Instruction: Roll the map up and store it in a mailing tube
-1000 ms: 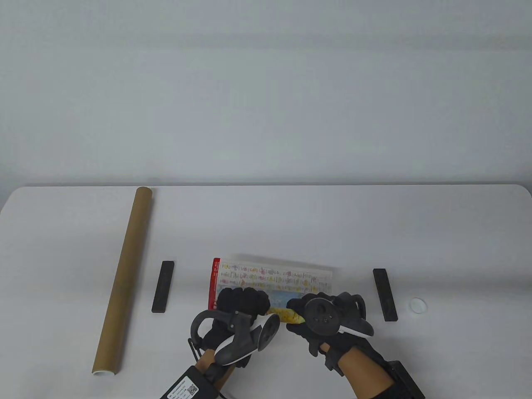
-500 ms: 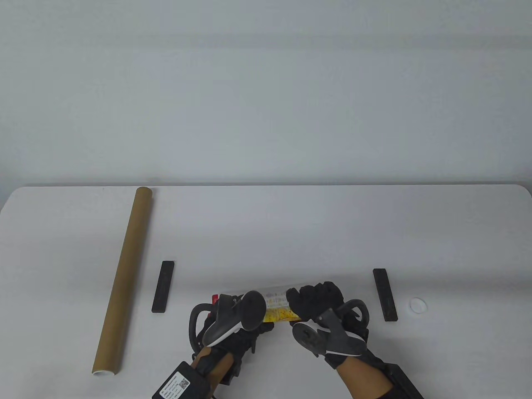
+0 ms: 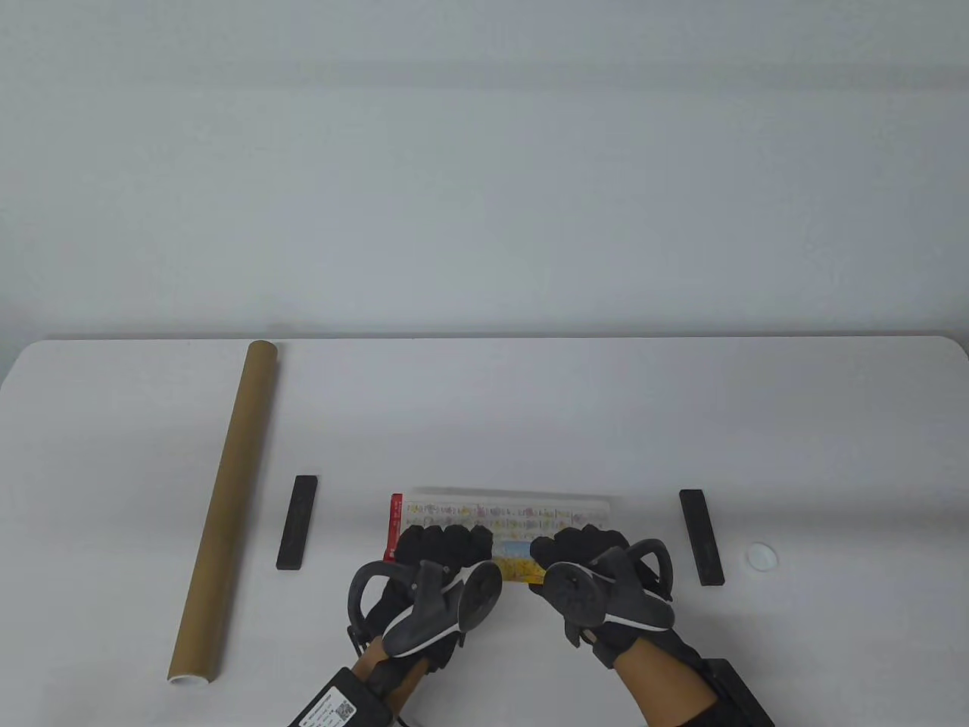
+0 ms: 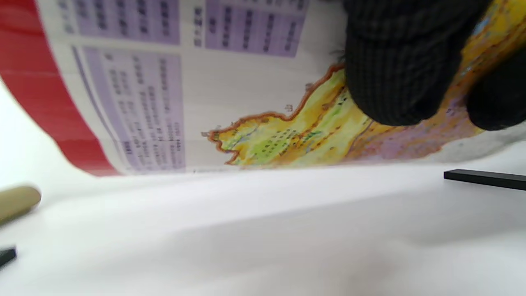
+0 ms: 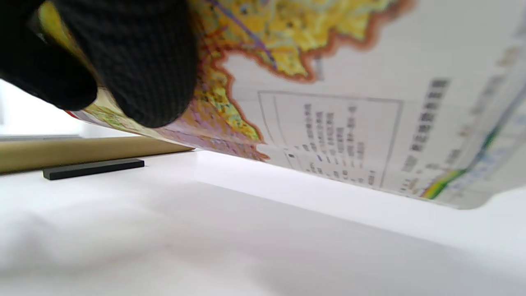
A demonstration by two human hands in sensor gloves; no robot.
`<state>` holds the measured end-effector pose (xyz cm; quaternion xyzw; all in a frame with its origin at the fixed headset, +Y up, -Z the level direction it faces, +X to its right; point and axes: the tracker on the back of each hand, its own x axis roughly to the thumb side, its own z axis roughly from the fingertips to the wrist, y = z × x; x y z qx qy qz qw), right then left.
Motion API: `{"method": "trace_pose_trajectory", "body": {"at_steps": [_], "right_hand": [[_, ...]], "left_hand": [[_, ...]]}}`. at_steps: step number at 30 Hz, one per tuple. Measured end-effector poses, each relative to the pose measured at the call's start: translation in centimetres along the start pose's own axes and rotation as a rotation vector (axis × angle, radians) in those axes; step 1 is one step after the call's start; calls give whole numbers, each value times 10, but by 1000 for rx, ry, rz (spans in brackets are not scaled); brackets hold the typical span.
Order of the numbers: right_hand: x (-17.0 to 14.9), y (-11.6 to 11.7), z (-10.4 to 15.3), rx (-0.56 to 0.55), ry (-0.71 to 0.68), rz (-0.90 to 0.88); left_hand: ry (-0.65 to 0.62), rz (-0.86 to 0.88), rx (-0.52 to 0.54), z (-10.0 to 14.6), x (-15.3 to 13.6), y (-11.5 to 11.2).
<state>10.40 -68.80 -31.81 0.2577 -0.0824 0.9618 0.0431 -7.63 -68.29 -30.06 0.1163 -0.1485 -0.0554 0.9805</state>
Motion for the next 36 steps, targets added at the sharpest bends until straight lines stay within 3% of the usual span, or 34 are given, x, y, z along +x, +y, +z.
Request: {"method": "trace_pose_trajectory", "body": {"at_steps": [3, 7, 12, 17, 21, 28, 33, 36], "right_hand": [[-2, 3, 1, 10, -3, -56], [2, 2, 2, -29, -11, 7], [10, -4, 7, -125, -25, 170], [15, -7, 7, -144, -40, 225], [14, -6, 5, -97, -30, 201], [1, -4, 2, -13, 6, 11], [5, -5, 4, -60, -8, 91], [10, -9, 7, -127, -14, 174]], "left_hand": [[-6, -37, 50, 1, 1, 0], [4, -43, 28, -1, 0, 1], [43, 64, -90, -5, -8, 2], [52, 191, -180, -7, -17, -4], [26, 152, -86, -4, -14, -3], [-3, -70, 69, 2, 1, 5], [13, -39, 53, 0, -2, 5], [44, 61, -46, -3, -9, 3]]}}
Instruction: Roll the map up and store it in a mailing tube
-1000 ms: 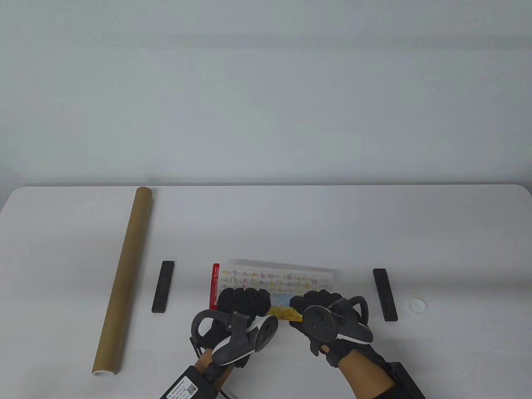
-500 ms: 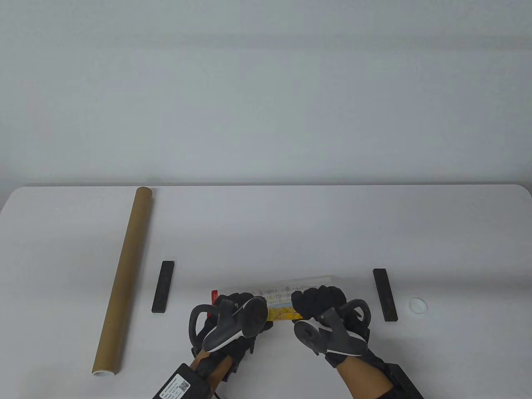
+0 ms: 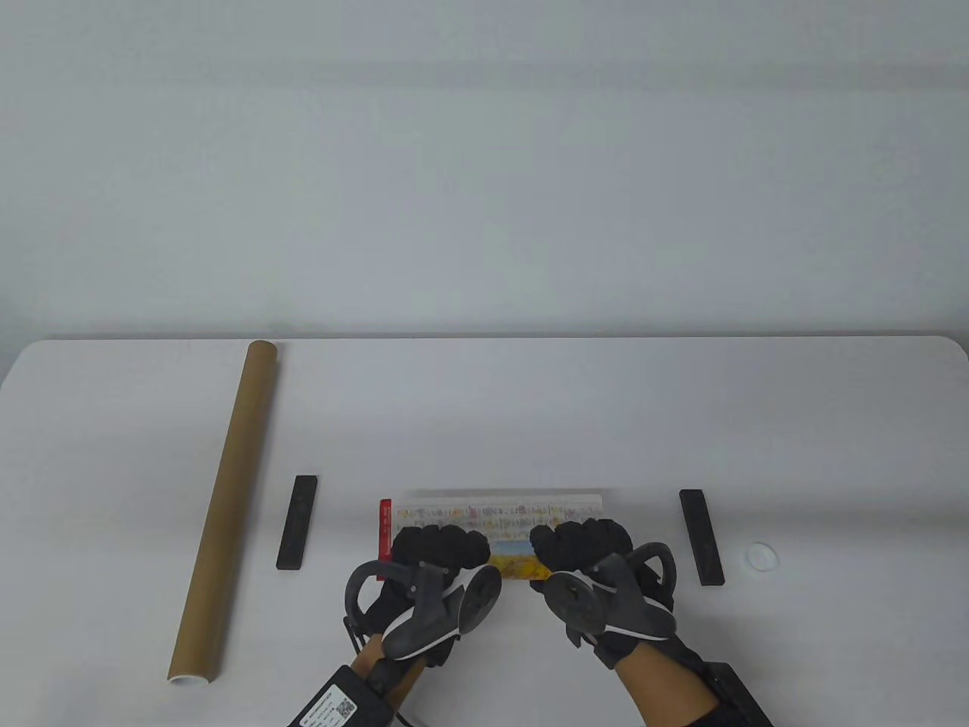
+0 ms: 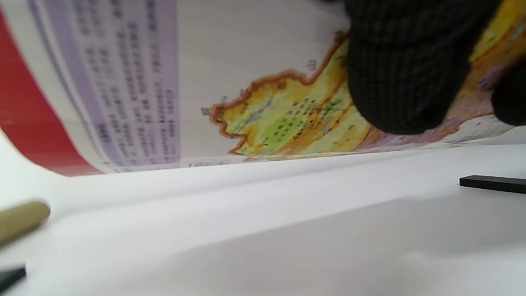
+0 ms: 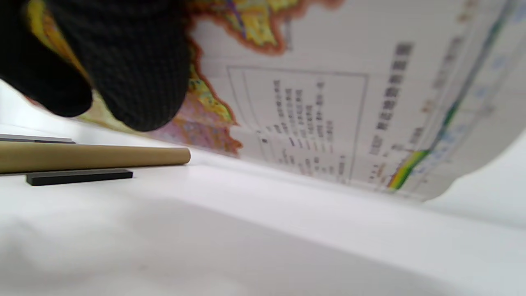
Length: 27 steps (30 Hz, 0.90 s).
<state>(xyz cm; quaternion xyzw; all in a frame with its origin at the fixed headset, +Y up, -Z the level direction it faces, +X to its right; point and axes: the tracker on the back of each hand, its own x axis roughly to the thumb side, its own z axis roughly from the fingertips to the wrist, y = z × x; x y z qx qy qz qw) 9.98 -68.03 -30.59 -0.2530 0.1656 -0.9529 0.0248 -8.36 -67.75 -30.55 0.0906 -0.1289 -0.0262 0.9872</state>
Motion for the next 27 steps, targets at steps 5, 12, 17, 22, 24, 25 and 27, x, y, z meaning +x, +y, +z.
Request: {"method": "trace_pose_trajectory", "body": {"at_steps": [5, 12, 17, 22, 24, 25, 27], "right_hand": [[6, -5, 1, -35, -19, 88], [-3, -1, -3, 44, 17, -7], [-8, 2, -4, 79, 32, -117], [-4, -2, -1, 14, 15, -35], [-1, -4, 0, -13, 7, 10], [0, -6, 0, -33, 0, 36], [4, -8, 1, -55, -10, 83]], "left_hand": [[16, 129, -113, -3, -8, -3], [-33, -33, 47, 2, 0, -1], [-38, -97, 127, 4, 2, 2], [-33, -65, 81, 2, -1, 3], [-17, -23, 32, 0, -4, 3], [-7, 17, 1, -1, -7, 3], [6, 77, -58, -3, -11, 1]]}}
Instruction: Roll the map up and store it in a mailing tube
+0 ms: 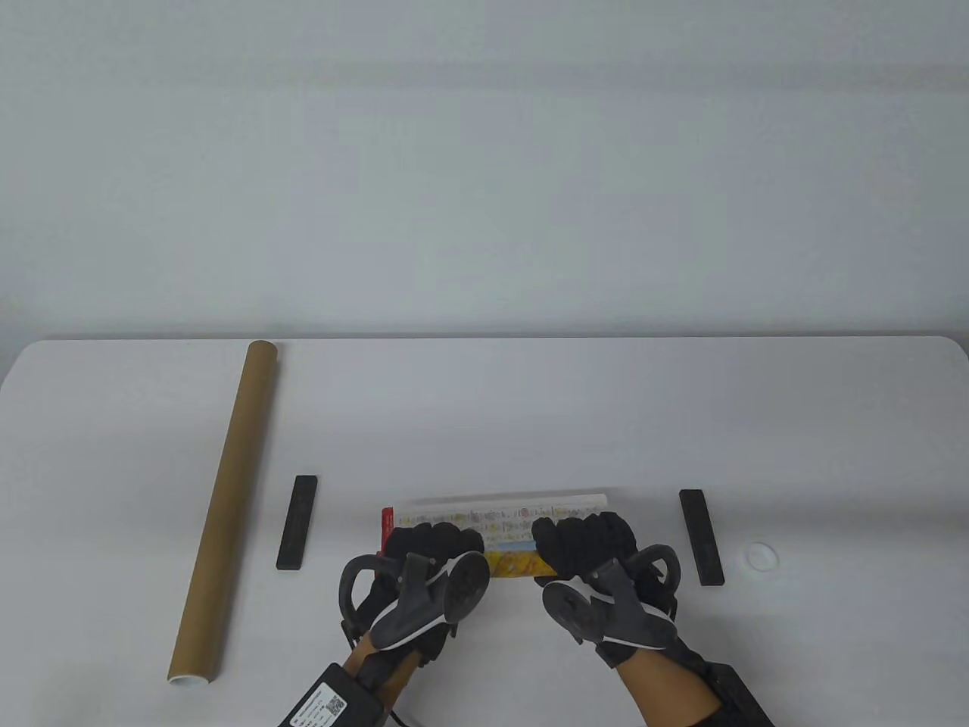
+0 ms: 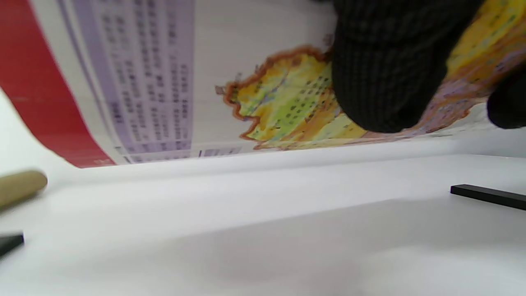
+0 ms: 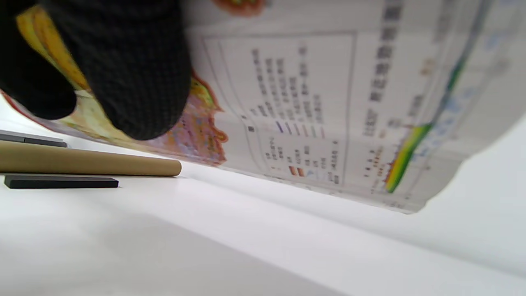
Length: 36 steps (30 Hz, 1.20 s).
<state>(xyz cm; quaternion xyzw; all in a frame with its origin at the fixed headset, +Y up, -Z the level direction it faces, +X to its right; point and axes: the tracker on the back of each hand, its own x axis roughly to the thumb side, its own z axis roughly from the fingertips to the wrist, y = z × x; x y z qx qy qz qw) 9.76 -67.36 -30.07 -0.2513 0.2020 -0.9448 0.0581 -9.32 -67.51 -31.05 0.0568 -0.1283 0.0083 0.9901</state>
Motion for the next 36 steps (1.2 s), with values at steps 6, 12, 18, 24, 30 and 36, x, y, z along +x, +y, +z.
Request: {"method": "trace_pose_trajectory", "body": {"at_steps": [6, 12, 18, 24, 30, 36], "right_hand": [[2, 2, -2, 10, -4, 20], [-4, 7, -4, 88, 21, -79], [-9, 9, -4, 118, 28, -167], [-2, 6, -1, 43, 4, -62], [5, 4, -2, 42, -24, 14], [-2, 9, -4, 102, 9, -74]], "left_hand": [[2, 27, -26, 0, -2, -3], [-17, -148, 90, 5, 9, -2], [-10, -177, 162, 8, 13, 1], [13, -55, 12, 2, 6, -1], [19, 84, -136, -4, -4, -7], [3, -65, 13, 2, 6, -5]]}}
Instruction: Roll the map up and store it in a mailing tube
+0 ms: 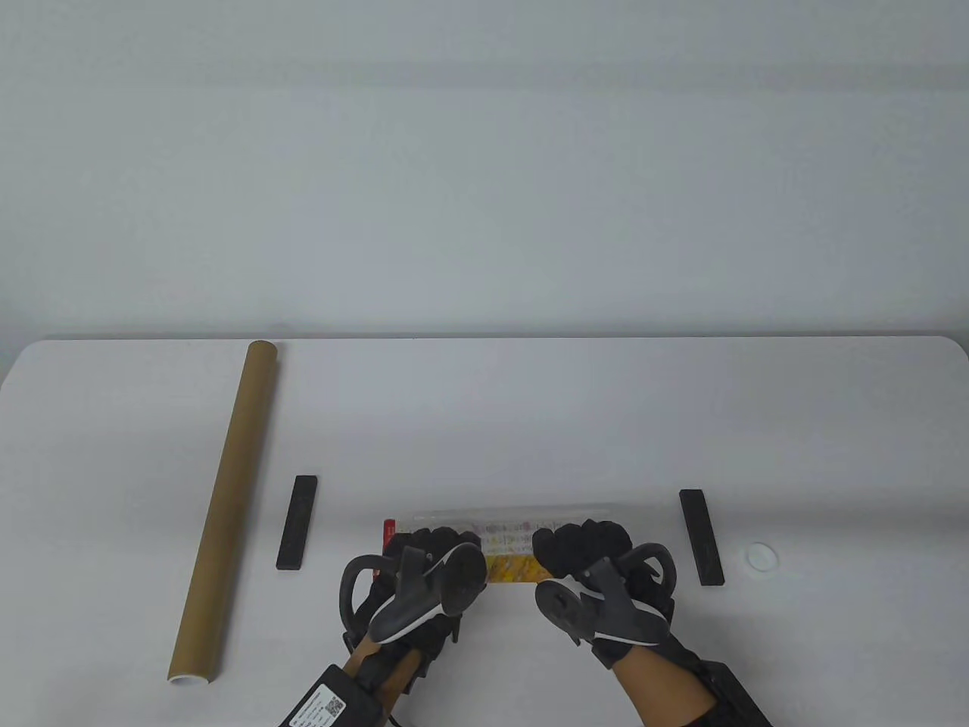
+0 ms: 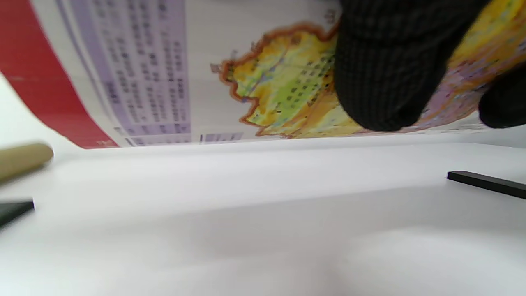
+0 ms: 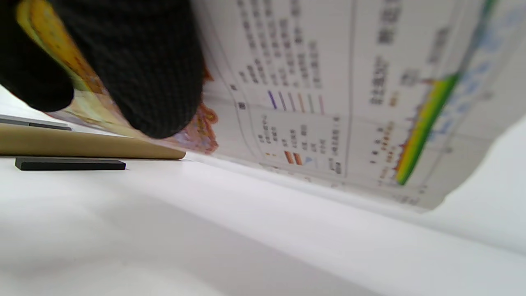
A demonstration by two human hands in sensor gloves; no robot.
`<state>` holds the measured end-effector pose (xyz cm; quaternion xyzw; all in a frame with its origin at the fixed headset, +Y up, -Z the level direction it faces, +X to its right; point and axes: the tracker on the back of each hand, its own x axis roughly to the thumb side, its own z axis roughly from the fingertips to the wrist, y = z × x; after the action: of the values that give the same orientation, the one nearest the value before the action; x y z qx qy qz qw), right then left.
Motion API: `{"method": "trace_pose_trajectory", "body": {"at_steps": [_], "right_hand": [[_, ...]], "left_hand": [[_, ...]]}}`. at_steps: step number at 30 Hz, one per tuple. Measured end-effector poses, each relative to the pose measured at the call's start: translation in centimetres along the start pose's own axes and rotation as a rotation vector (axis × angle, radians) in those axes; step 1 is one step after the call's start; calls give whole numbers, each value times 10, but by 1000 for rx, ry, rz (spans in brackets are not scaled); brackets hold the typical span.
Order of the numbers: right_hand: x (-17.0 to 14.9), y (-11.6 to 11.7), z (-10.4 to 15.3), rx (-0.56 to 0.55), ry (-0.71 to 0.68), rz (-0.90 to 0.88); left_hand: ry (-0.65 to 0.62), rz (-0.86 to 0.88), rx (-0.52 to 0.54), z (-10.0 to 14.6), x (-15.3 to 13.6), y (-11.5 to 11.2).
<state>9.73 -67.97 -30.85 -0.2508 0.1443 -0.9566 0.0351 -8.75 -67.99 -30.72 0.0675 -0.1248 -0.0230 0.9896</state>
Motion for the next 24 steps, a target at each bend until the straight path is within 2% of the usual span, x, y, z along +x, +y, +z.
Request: {"method": "trace_pose_trajectory", "body": {"at_steps": [5, 8, 17, 21, 24], "right_hand": [[-7, 3, 0, 36, 26, -127], [-6, 3, 0, 39, 15, -140], [5, -2, 5, -63, -25, 49], [5, -1, 3, -40, -24, 37], [1, 1, 1, -6, -4, -20]], "left_hand": [[-22, -86, 107, 5, 7, 5], [-6, -91, 110, 4, 6, 6], [28, 123, -142, -7, -7, -2], [22, 118, -154, -7, -7, -3], [14, 20, -62, -4, 0, 2]]}}
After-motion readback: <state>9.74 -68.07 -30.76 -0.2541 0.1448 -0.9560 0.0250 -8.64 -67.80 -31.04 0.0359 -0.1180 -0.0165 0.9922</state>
